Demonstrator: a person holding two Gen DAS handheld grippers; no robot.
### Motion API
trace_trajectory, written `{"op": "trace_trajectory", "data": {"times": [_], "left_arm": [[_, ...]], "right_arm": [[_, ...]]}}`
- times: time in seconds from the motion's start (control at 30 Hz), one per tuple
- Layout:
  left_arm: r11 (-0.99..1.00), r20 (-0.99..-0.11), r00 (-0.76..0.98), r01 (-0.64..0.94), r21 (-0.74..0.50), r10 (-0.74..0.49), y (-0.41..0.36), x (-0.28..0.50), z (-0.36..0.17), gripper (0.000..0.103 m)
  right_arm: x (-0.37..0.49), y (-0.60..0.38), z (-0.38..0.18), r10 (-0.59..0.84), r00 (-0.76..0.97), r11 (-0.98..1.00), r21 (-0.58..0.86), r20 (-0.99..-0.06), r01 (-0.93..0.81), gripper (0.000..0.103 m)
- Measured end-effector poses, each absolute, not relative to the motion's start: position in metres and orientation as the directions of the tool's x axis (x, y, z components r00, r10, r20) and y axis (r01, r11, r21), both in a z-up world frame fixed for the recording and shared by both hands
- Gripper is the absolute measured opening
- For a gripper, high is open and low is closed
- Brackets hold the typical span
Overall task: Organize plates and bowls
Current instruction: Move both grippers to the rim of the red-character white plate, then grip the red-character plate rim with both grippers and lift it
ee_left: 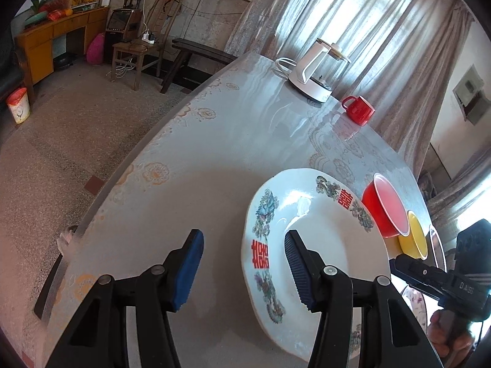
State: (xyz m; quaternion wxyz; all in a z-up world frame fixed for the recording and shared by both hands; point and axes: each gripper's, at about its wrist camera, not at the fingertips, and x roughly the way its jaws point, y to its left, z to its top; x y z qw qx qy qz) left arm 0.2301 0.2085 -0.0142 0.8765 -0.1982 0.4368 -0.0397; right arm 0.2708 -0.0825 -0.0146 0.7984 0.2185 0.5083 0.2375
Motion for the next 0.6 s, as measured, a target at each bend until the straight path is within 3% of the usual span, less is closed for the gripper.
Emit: {"op": "trace_trajectory", "data": {"times": [0.2,0.33,0.43,0.6], "left_arm": [[0.934,-0.77,0.581,-0.046,-0.354,-0.263,0.191,0.249,-0.023,0.039],[0.945,-0.787,0.567,-0.044,-0.325,-0.244,0.186,0.255,-0.03,0.032],[0.942,-0.781,0.57,-0.034,-0.333,-0.255,0.188,0.255,-0.031,0.03],[0.957,-0.786,0.571,0.0,-0.29,-0.238,0.178,0.241,-0.025,0.027]], "right_arm": [[0.275,-0.066,-0.021,0.593,0.341,0.803,0.566,-0.73,-0.186,0.047],[0.277,-0.066,-0.03,0.578,0.333,0.814,0.551,-0.745,-0.182,0.028],[0.28,-0.067,-0.04,0.577,0.301,0.816,0.553,-0.759,-0.171,0.019],[0.283,-0.061,-0.044,0.573,0.291,0.819,0.547,-0.766,-0.174,0.022]]}}
